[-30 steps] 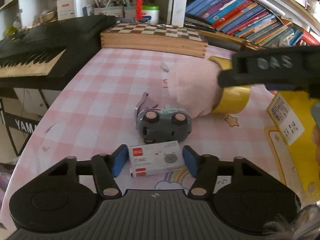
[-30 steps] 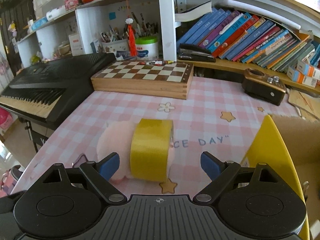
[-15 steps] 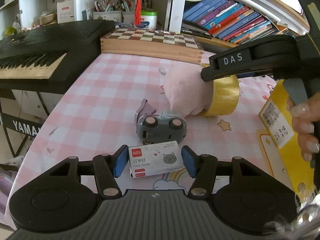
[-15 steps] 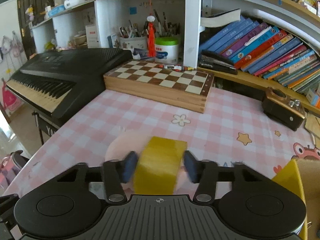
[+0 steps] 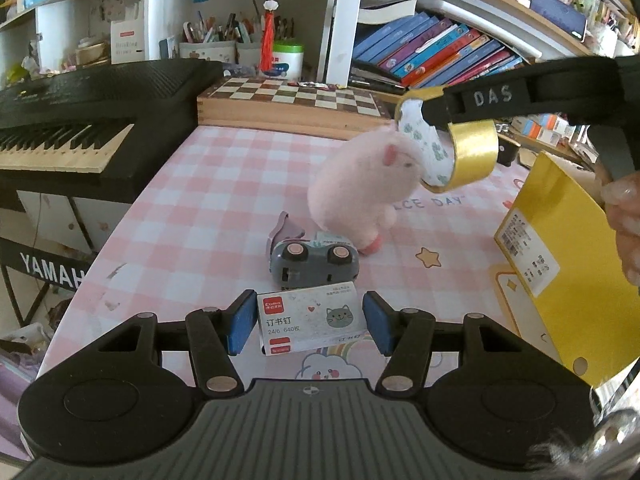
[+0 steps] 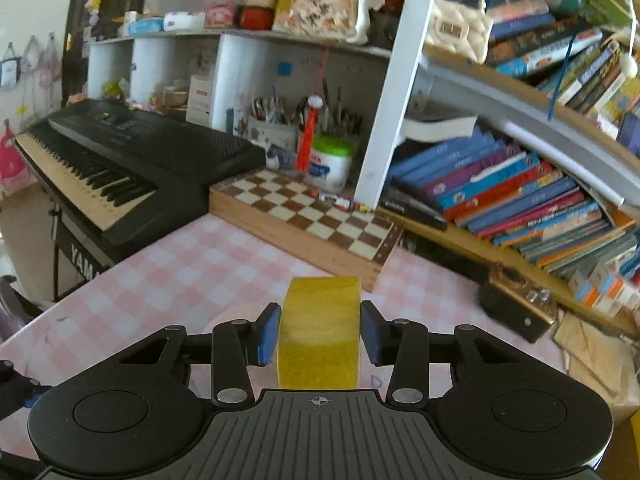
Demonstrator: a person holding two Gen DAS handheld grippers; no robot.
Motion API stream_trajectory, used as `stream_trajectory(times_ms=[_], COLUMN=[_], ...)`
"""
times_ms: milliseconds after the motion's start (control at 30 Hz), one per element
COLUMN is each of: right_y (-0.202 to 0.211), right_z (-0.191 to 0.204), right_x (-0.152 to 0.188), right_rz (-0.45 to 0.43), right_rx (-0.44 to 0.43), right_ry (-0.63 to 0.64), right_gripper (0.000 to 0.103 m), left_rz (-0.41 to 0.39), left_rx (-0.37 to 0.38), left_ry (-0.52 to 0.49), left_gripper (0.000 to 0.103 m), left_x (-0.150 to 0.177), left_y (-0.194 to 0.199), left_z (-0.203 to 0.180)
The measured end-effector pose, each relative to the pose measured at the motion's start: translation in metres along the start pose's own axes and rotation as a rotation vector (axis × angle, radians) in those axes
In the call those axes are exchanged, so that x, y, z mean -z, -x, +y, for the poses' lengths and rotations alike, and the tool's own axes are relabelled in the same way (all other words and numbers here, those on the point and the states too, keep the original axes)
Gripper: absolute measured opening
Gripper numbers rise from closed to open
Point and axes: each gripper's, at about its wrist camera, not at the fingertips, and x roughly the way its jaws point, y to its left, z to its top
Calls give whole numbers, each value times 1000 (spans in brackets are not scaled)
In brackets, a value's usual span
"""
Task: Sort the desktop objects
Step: 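Grasp the yellow tape roll with the right tool while the left tool grasps the white staple box, then lift the tape roll in the right tool while the left tool carries the staple box to the box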
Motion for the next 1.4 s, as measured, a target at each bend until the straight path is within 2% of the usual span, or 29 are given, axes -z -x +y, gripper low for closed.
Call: stream_trajectory(times_ms=[200,433,667,800,1233,1400], right_y=[19,40,70,87,128,147], right_z=[-6,-11,-8,-8,14,24], right_x=[-4,5,9,10,50,65], right_rz=[-24,3,-51,-65,9,31], right_rx=[20,22,80,84,47,34], right_ry=[-40,-109,-120,-144,-231,-247], right_gripper=[41,41,41,41,41,41], left_rz=[-14,-28,-46,-56,-99,-126], left_rx=[13,36,60,68,98,139], left_ry=[-5,-20,-42,-49,-80,-82], left_gripper=[55,55,55,55,55,55], left_x=[4,10,17,23,38,42], left_y=[11,25,42,54,100,121], left_z=[3,6,9,11,19,22])
